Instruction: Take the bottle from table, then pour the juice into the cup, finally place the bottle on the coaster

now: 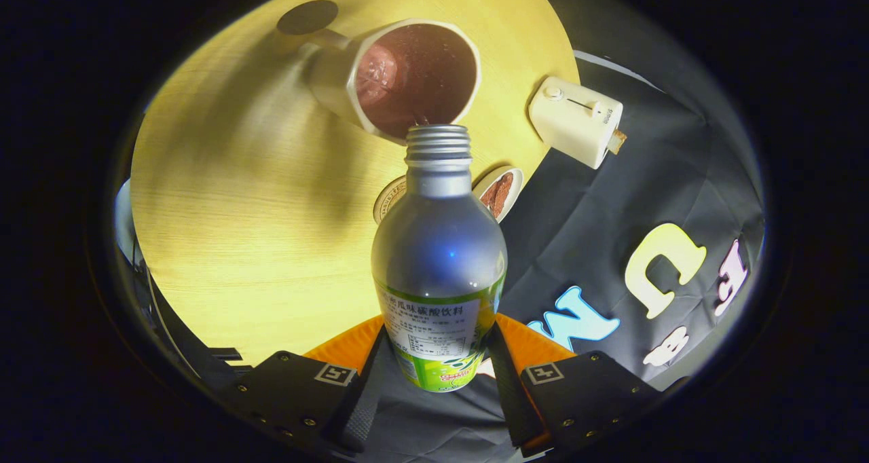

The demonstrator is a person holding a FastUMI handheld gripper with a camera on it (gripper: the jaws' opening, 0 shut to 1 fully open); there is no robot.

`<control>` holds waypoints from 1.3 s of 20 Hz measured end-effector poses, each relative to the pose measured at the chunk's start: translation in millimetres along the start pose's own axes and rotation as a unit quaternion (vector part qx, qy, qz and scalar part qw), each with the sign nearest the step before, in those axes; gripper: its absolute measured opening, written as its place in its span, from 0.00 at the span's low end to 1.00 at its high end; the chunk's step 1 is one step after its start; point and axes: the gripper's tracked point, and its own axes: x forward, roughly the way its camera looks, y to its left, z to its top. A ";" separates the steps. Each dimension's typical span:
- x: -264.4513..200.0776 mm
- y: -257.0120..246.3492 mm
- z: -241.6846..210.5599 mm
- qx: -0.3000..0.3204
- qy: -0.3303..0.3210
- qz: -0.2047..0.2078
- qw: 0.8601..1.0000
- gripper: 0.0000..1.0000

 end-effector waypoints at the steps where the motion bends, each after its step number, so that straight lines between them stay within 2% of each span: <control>1: 0.7 -0.1 -0.3 -0.001 0.000 0.001 1.000 0.75; 26: -4.4 -7.7 1.0 -0.056 0.027 0.006 0.998 0.75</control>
